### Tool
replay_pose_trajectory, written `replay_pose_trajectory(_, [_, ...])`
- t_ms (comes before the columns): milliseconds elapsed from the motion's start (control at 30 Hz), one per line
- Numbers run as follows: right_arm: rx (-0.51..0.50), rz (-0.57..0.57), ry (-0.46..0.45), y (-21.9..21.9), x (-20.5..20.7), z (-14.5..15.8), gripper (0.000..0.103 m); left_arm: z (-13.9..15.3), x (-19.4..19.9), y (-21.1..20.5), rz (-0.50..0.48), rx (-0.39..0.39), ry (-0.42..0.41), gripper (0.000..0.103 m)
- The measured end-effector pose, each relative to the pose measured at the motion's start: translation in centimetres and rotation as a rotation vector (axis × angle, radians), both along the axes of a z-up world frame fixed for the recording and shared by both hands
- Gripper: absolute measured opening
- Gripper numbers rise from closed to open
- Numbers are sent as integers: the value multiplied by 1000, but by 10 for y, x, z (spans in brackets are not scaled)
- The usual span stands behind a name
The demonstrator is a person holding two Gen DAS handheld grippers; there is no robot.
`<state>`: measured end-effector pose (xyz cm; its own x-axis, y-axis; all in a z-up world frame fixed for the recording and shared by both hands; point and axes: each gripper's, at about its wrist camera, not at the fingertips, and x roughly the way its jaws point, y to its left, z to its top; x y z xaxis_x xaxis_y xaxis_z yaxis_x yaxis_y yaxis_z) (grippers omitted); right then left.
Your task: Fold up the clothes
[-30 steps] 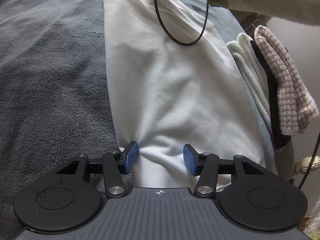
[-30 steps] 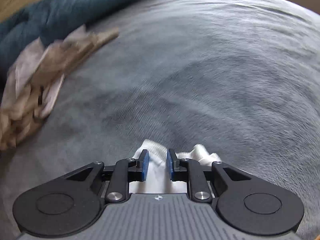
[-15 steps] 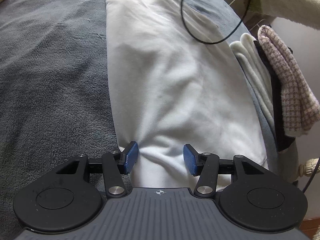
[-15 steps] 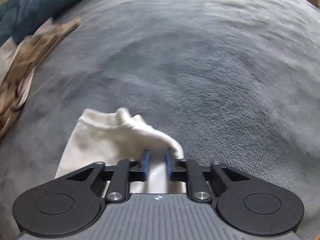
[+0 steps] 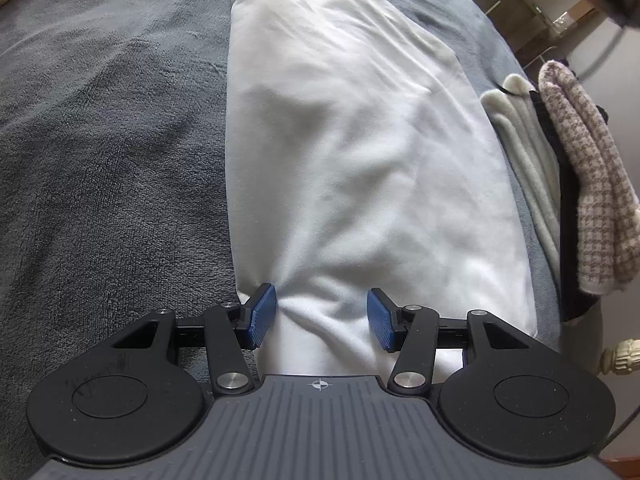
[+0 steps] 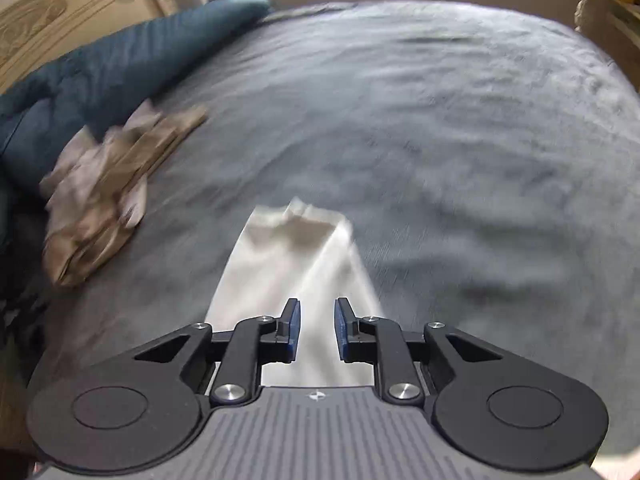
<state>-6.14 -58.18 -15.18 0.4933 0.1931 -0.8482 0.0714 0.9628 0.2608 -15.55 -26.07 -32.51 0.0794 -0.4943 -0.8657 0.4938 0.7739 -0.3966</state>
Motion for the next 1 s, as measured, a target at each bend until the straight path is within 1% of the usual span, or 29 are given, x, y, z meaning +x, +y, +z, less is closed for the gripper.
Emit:
replay_pose_trajectory(67, [-9, 43, 63, 26, -32, -13, 20, 2, 0, -3, -3, 17, -3, 51])
replay_pose_trajectory(167, [3, 84, 176, 61, -69, -57, 20, 4, -2, -6, -5, 35, -7, 51])
replay_pose_trajectory(267, [3, 75, 241, 83, -100, -103, 20, 6, -6, -7, -7, 51, -10, 52])
replay_pose_trajectory(367, [-21, 54, 287, 93, -135, -133, 20, 7, -11, -9, -30, 78, -20, 53])
replay_pose_trajectory(433, [-2, 29, 296, 94, -165, -139, 20, 8, -13, -11, -46, 94, -22, 53])
replay_pose_trajectory(500, [-12, 9, 321, 96, -191, -134, 19, 8, -12, -13, -59, 103, -20, 54])
replay_pose_trajectory(567, [-3, -36, 353, 96, -210, -128, 19, 8, -9, -15, -68, 111, -11, 54])
replay_pose_trajectory(600, [5, -65, 352, 96, -215, -123, 19, 8, -7, -16, -69, 116, -3, 54])
replay_pose_trajectory(633, [16, -93, 344, 97, -219, -119, 21, 9, -5, -17, -70, 121, 5, 54])
replay_pose_trajectory(667, [33, -114, 320, 98, -219, -114, 21, 10, -3, -18, -72, 127, 13, 54])
replay_pose_trajectory(767, [65, -132, 229, 109, -207, -105, 21, 17, 7, -22, -79, 162, 22, 54])
replay_pose_trajectory(833, [75, -129, 195, 121, -199, -108, 21, 20, 13, -27, -88, 216, 17, 54])
replay_pose_trajectory(867, [85, -138, 194, 126, -199, -112, 21, 20, 13, -28, -97, 250, 21, 54])
replay_pose_trajectory(900, [87, -147, 207, 132, -202, -118, 21, 20, 14, -27, -107, 285, 28, 55])
replay_pose_trajectory(1000, [82, -182, 271, 147, -223, -137, 21, 8, 24, -34, -125, 389, 81, 55])
